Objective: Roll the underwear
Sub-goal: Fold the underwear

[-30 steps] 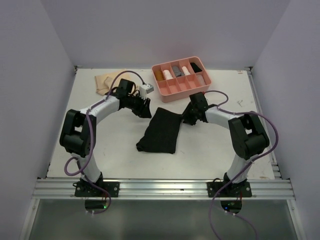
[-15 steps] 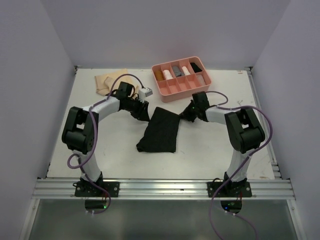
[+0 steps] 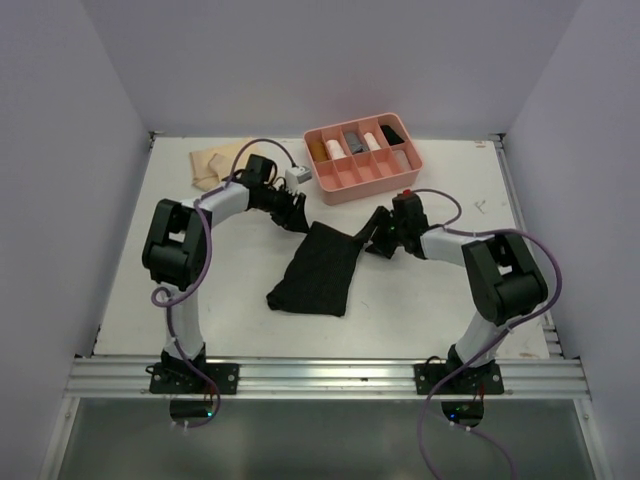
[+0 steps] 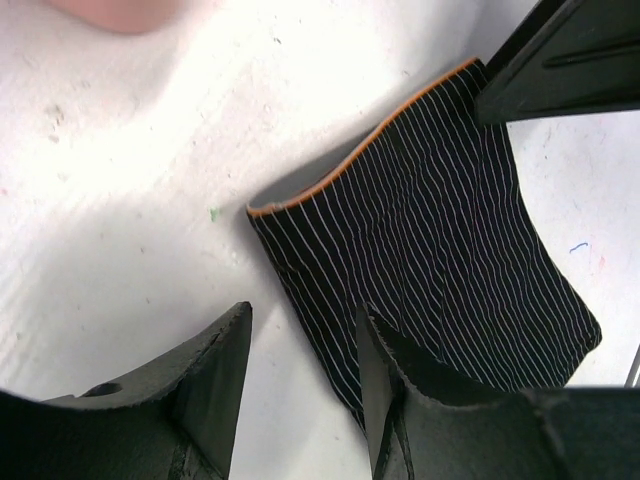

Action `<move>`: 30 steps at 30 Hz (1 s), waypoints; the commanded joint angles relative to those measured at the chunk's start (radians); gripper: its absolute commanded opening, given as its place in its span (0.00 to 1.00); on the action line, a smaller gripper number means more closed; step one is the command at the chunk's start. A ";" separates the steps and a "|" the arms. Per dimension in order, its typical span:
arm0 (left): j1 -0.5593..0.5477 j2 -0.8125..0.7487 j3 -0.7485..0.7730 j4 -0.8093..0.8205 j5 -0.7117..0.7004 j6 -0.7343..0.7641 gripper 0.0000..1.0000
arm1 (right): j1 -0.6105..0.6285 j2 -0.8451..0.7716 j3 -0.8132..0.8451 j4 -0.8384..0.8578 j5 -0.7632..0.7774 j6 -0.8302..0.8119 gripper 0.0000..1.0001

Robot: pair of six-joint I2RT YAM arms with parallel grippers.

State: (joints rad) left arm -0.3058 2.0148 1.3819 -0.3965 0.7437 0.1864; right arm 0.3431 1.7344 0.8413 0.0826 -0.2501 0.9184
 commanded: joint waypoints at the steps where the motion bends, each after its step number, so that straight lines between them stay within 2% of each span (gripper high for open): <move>1: 0.008 0.051 0.083 0.036 0.075 -0.004 0.50 | 0.000 0.060 0.028 -0.078 0.031 -0.084 0.57; 3: 0.008 0.071 0.094 0.047 0.072 -0.016 0.50 | 0.000 0.122 0.045 -0.063 0.015 -0.098 0.55; 6: 0.008 0.093 0.101 0.061 0.078 -0.039 0.50 | 0.000 0.187 0.067 -0.018 -0.041 -0.102 0.47; 10: 0.008 0.117 0.092 0.071 0.094 -0.056 0.50 | 0.000 0.202 0.051 0.029 -0.072 -0.089 0.41; 13: 0.008 0.151 0.092 0.094 0.123 -0.085 0.50 | 0.000 0.185 0.025 0.029 -0.081 -0.090 0.41; 15: 0.008 0.165 0.094 0.107 0.138 -0.113 0.49 | -0.001 0.169 0.007 0.026 -0.081 -0.092 0.46; 17: 0.008 0.165 0.068 0.140 0.135 -0.148 0.44 | -0.001 0.154 -0.001 0.025 -0.090 -0.090 0.48; 20: 0.014 0.147 0.043 0.189 0.094 -0.179 0.30 | 0.000 0.140 -0.007 0.022 -0.103 -0.081 0.47; 26: 0.054 0.186 0.043 0.188 0.170 -0.205 0.06 | -0.010 0.007 -0.060 0.022 -0.072 -0.049 0.48; 30: 0.065 0.202 0.048 0.154 0.180 -0.192 0.05 | -0.012 -0.016 -0.050 0.026 -0.087 -0.026 0.47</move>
State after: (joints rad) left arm -0.2577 2.1921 1.4178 -0.2405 0.9039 -0.0002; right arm 0.3389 1.7466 0.7944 0.1692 -0.3683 0.8825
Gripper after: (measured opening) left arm 0.086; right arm 0.474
